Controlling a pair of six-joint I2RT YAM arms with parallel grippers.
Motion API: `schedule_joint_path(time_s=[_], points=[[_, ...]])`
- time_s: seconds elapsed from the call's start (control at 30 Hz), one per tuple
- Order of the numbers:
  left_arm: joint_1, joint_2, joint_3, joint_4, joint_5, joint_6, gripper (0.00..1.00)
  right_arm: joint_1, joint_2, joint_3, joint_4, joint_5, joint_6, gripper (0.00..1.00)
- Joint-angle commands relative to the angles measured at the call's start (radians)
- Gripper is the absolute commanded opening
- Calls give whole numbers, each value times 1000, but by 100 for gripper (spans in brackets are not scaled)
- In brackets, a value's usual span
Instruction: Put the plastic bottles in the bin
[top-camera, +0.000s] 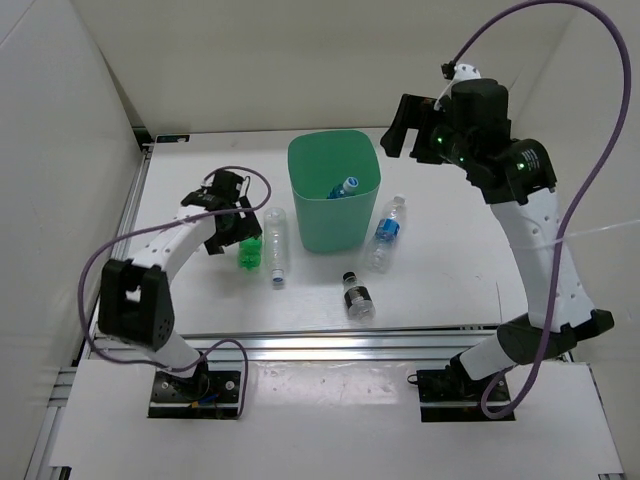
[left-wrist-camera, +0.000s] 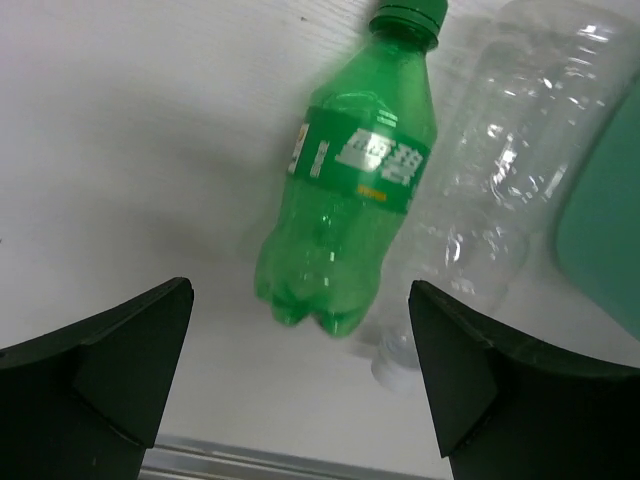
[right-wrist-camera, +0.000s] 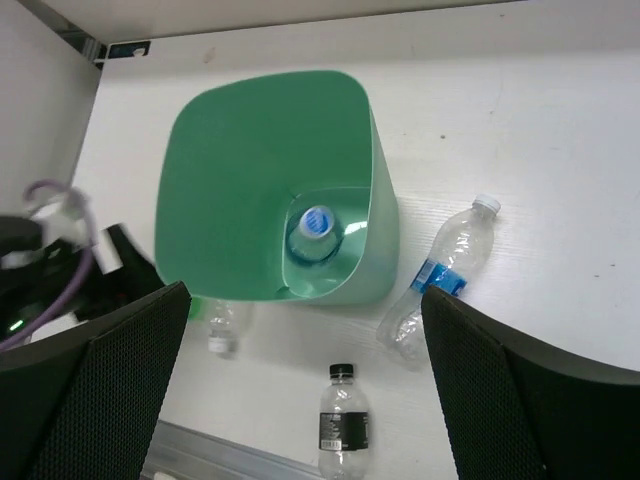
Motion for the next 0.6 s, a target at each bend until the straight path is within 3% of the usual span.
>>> schedule_joint_path(time_s=[0.0,0.3,0.43,0.47,0.57], points=[[-6,109,42,50,30,42,100,8,3,-22,-76,-27,-27,100],[3,296,121,81,50,55,100,-10,-51,-60,-96,-68,-36,100],[3,310,109,81,50,64,79,-10,-51,-71,-96,-77,-36,100],[3,301,109,81,50,64,66,-10,-51,-71,-96,-77,-36,100],[12,225,100,46,30,52,49,-10,-42,-71,-96,-87,-36,100]])
